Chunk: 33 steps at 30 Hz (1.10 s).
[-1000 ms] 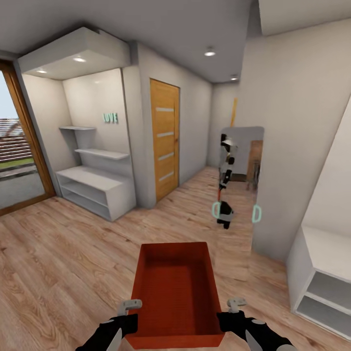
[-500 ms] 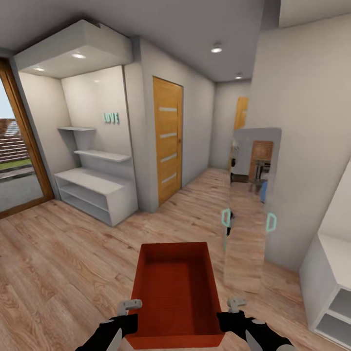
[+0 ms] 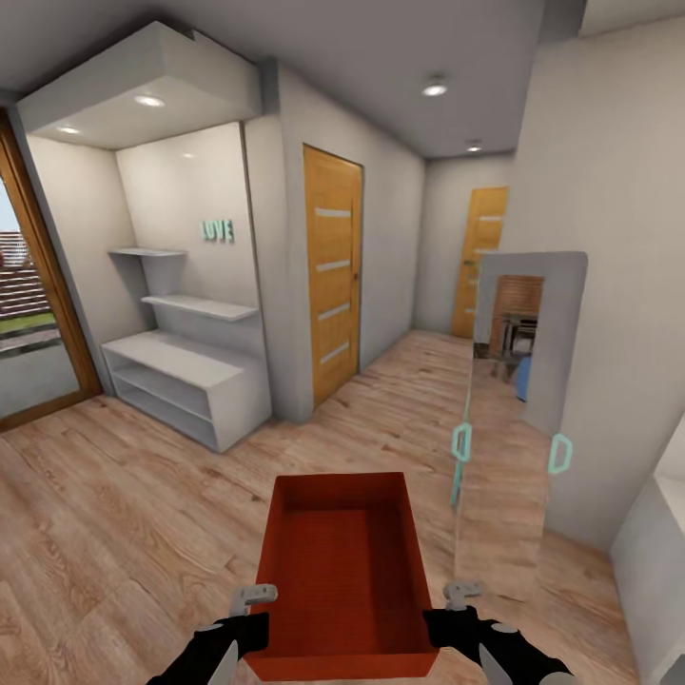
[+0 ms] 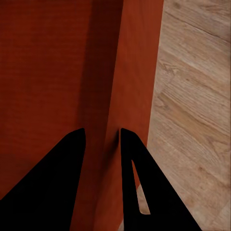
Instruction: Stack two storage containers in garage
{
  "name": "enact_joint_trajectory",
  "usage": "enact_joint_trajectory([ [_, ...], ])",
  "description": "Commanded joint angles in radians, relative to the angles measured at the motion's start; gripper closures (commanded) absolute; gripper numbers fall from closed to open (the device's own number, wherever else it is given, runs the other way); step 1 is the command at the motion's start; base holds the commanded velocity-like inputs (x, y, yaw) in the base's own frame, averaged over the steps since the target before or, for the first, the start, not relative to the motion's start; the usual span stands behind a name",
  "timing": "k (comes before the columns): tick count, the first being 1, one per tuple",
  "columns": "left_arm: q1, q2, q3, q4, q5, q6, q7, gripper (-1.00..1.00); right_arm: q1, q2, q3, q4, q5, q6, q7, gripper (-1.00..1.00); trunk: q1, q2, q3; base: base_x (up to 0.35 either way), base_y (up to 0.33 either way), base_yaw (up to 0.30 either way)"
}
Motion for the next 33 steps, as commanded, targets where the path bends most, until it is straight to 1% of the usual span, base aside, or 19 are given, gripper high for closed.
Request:
enact_joint_trajectory([
  [1, 0.000, 0.034, -0.004, 0.001, -0.026, 0.007, 0.027, 1.00, -0.002, 0.000, 0.007, -0.003, -0.002, -0.001, 0.003, 1.00, 0.001, -0.002, -0.002, 0.314, 0.054, 0.000],
  [33, 0.000, 0.034, -0.004, 0.001, -0.026, 0.007, 0.027, 1.00, -0.002, 0.000, 0.007, -0.003, -0.002, -0.001, 0.003, 1.00, 0.001, -0.002, -0.002, 0.315, 0.003, 0.000],
])
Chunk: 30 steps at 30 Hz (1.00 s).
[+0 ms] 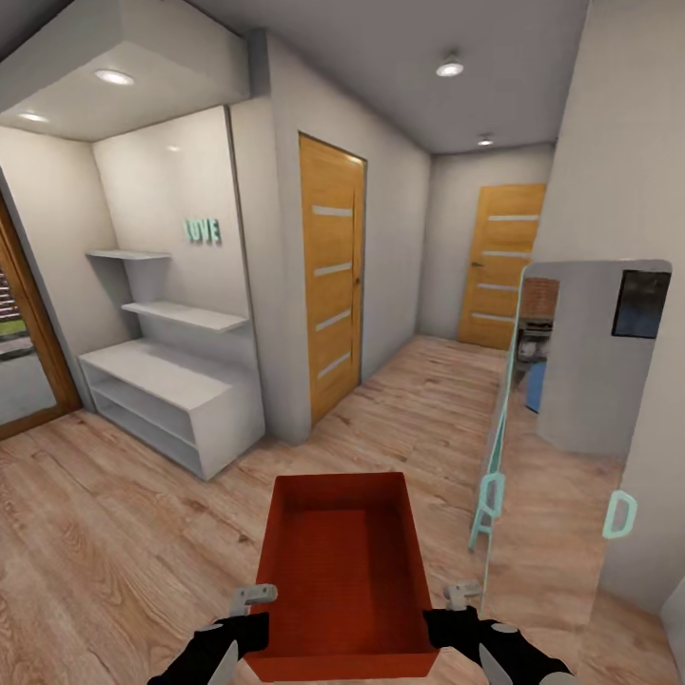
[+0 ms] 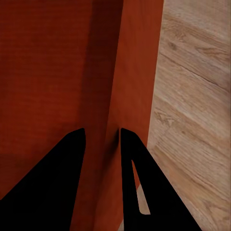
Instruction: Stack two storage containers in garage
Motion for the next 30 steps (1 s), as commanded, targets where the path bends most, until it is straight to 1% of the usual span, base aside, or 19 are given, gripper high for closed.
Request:
enact_joint_trajectory([
  [1, 0.000, 0.034, -0.004, 0.001, -0.026, 0.007, 0.027, 1.00, -0.002, 0.000, 0.008, -0.003, -0.002, -0.001, 0.003, 1.00, 0.001, -0.001, -0.002, 0.315, 0.038, 0.000],
  [23, 0.000, 0.033, -0.004, 0.001, -0.026, 0.007, 0.027, 1.00, -0.002, 0.000, 0.008, -0.003, -0.002, -0.001, 0.003, 1.00, 0.001, -0.001, -0.002, 0.315, 0.083, 0.000],
  [30, 0.000, 0.033, -0.004, 0.001, -0.026, 0.007, 0.027, 1.00, -0.002, 0.000, 0.008, -0.003, -0.002, -0.001, 0.003, 1.00, 0.001, -0.001, -0.002, 0.314, 0.016, 0.000],
])
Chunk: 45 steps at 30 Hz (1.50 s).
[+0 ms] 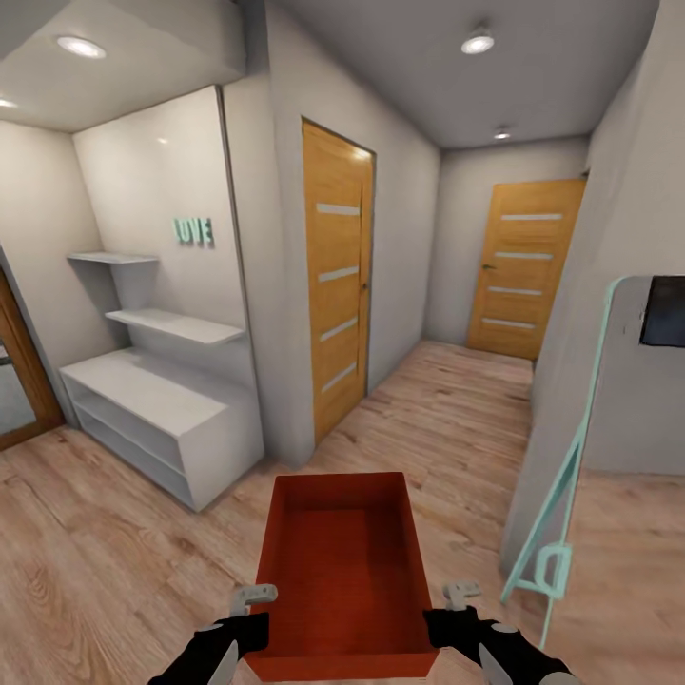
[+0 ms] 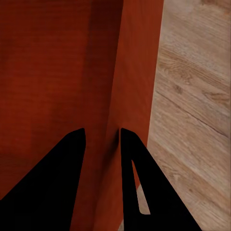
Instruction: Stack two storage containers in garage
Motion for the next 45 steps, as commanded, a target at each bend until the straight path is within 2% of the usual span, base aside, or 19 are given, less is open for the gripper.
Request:
enact_joint_trajectory([
  [1, 0.000, 0.033, -0.004, 0.001, -0.026, 0.007, 0.027, 1.00, -0.002, 0.000, 0.008, -0.003, -0.003, -0.001, 0.003, 1.00, 0.001, -0.001, -0.002, 0.314, 0.002, 0.000],
  [14, 0.000, 0.034, -0.004, 0.001, -0.026, 0.008, 0.027, 1.00, -0.002, 0.000, 0.008, -0.003, -0.003, -0.001, 0.003, 1.00, 0.001, -0.001, -0.002, 0.315, 0.051, -0.017],
  [45, 0.000, 0.033, -0.004, 0.001, -0.026, 0.008, 0.027, 1.00, -0.002, 0.000, 0.009, -0.003, -0.003, -0.001, 0.003, 1.00, 0.001, -0.001, 0.001, 0.314, 0.137, -0.265],
])
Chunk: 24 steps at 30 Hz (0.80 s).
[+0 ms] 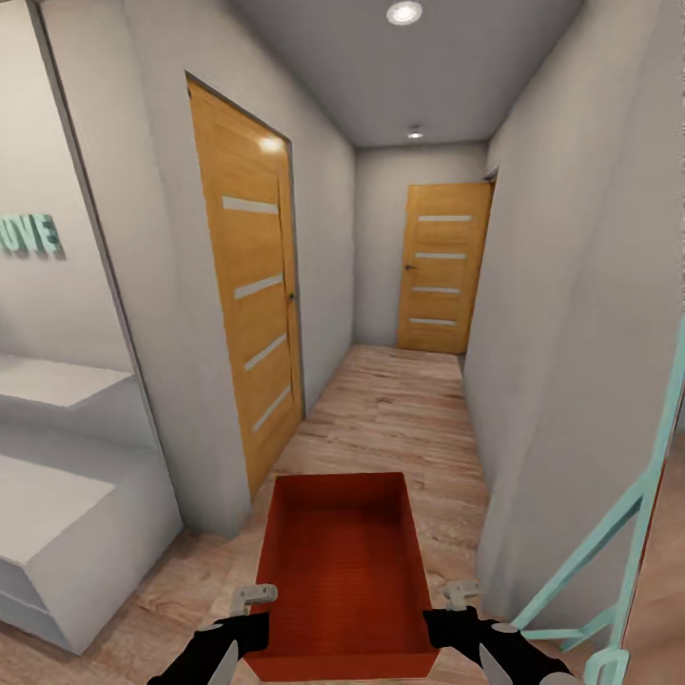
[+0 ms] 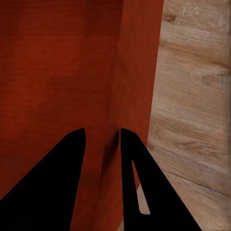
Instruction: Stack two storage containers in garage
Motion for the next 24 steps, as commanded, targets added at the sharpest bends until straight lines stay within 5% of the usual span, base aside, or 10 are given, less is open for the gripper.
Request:
enact_joint_trajectory([
  [1, 0.000, 0.033, -0.004, 0.001, -0.026, 0.008, 0.027, 1.00, -0.002, 0.000, 0.009, -0.003, -0.003, -0.001, 0.003, 1.00, 0.001, -0.002, -0.002, 0.314, 0.151, -0.270],
  [18, 0.000, 0.033, -0.004, 0.001, -0.026, 0.008, 0.026, 1.00, -0.002, 0.000, 0.009, -0.003, -0.003, -0.001, 0.002, 1.00, 0.001, -0.002, -0.002, 0.314, 0.153, -0.268],
  [24, 0.000, 0.033, -0.004, 0.001, -0.025, 0.008, 0.027, 1.00, -0.002, 0.000, 0.009, -0.003, -0.003, -0.001, 0.002, 1.00, 0.001, -0.002, -0.002, 0.309, 0.177, -0.069],
])
